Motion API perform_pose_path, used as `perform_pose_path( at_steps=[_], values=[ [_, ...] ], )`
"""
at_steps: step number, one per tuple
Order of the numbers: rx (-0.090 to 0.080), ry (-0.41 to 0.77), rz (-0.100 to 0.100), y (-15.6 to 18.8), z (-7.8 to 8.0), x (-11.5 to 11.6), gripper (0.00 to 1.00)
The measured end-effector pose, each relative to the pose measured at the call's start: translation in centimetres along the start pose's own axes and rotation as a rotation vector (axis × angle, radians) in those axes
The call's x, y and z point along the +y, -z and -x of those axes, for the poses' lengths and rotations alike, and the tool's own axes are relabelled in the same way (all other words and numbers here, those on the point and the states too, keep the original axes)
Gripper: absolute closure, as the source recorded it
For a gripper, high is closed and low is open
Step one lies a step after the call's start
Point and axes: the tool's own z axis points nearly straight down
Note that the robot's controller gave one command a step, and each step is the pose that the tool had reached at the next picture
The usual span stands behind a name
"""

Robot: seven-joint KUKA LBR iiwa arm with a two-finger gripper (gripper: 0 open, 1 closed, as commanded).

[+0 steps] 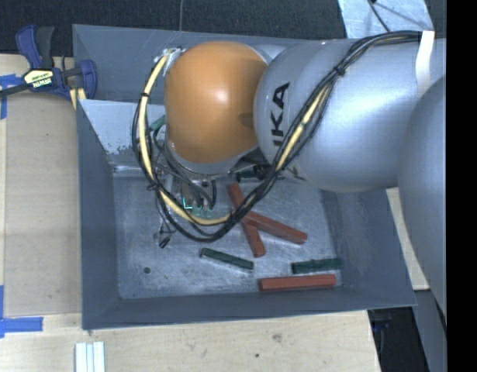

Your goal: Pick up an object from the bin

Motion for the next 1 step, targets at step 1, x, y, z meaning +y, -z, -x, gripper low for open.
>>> perform_pose_path(
  at_steps=[1],
  values=[
    [-0.007, 0.129, -0.002, -8.55, 8.75, -4.53, 0.00]
  ],
)
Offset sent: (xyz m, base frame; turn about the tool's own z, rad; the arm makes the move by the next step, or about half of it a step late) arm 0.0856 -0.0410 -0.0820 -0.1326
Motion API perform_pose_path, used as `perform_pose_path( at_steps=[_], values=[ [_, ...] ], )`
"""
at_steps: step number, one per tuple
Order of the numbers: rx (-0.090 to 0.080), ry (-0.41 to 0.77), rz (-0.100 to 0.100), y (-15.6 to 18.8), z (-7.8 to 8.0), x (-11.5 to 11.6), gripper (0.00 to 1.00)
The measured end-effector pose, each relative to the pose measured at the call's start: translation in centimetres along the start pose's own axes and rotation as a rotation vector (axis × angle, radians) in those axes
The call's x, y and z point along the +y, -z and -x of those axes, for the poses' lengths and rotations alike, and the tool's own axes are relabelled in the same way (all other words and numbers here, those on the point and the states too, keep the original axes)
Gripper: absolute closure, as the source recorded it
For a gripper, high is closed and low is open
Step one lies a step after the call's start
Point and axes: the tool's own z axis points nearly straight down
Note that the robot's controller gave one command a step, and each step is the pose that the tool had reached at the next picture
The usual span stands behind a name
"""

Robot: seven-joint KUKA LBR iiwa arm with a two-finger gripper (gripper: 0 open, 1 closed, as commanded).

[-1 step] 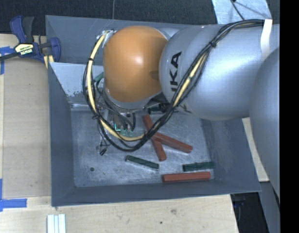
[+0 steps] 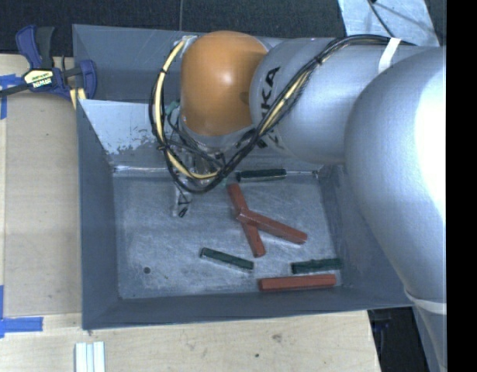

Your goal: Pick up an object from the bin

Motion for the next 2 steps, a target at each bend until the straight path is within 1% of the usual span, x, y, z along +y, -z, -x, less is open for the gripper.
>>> perform_pose_path(
  at_steps=[1, 2],
  values=[
    [-0.002, 0.256, 0.004, -0.1, -0.6, 3.6, 0.00],
    [0.003, 0.175, 0.001, -6.8, -3.1, -6.1, 0.00]
  ],
)
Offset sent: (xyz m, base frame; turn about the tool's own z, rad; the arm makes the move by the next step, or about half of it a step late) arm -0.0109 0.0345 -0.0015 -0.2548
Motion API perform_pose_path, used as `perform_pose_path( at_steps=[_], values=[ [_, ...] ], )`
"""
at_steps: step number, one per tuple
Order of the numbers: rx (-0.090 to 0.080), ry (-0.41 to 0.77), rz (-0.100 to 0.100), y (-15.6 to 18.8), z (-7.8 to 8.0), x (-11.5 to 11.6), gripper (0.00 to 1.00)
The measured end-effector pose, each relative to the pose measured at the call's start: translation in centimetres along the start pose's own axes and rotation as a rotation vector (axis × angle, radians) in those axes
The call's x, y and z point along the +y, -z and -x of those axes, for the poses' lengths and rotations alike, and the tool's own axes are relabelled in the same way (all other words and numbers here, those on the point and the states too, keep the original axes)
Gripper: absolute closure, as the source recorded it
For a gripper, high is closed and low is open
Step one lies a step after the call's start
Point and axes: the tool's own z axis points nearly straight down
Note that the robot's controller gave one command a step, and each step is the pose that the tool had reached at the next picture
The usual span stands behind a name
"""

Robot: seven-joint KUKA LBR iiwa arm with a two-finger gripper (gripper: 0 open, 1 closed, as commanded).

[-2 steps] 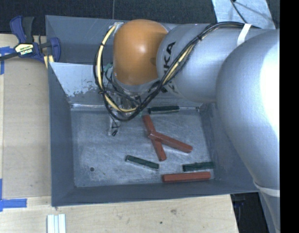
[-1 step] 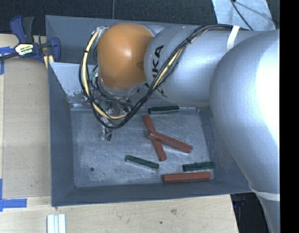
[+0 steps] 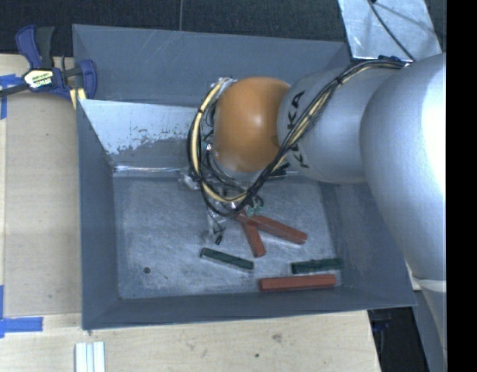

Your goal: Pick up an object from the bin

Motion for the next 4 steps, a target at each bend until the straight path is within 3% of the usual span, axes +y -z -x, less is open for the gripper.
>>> perform_pose_path(
  at_steps=[1, 2, 3, 4],
  values=[
    [-0.001, 0.167, 0.000, 0.2, -9.6, -5.9, 0.00],
    [-0.007, 0.373, -0.005, 4.0, -9.4, -18.4, 0.00],
    [-0.010, 0.226, 0.002, 0.3, -9.6, -19.5, 0.00],
    [-0.009, 0.130, -0.001, 1.8, -4.1, -22.7, 0.00]
  ],
)
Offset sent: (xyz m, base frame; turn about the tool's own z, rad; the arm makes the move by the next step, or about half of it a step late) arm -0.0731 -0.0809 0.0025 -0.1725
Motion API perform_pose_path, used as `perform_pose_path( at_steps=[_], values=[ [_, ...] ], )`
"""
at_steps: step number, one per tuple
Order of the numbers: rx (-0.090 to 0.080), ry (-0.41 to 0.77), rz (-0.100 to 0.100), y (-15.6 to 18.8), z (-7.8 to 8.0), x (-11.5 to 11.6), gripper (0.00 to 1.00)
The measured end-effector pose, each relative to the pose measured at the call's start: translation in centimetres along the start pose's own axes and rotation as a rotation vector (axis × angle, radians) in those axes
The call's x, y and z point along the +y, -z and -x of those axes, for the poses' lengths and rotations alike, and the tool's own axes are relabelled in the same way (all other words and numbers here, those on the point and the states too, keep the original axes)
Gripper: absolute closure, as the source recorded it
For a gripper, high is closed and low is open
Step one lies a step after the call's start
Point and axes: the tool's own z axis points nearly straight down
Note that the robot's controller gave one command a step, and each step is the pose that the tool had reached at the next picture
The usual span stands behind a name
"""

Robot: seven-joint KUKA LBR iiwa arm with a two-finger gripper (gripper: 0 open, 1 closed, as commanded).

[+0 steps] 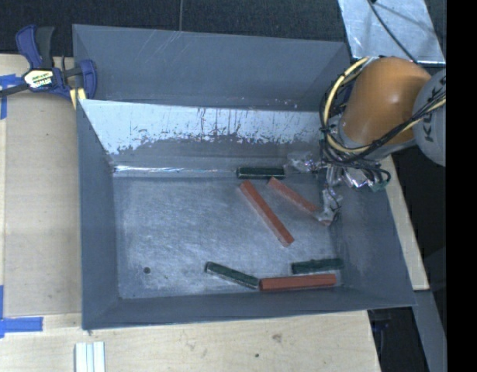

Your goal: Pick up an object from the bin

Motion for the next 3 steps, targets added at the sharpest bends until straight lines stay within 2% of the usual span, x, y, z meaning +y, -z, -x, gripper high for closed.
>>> perform_pose_path(
  at_steps=[1, 2, 3],
  values=[
    [0.008, -0.162, 0.004, -1.6, -6.1, 3.4, 0.00],
    [0.004, -0.162, 0.002, -1.5, -5.9, 3.3, 1.00],
    [-0.004, -0.163, -0.005, 19.1, -6.7, 2.0, 1.00]
  ],
)
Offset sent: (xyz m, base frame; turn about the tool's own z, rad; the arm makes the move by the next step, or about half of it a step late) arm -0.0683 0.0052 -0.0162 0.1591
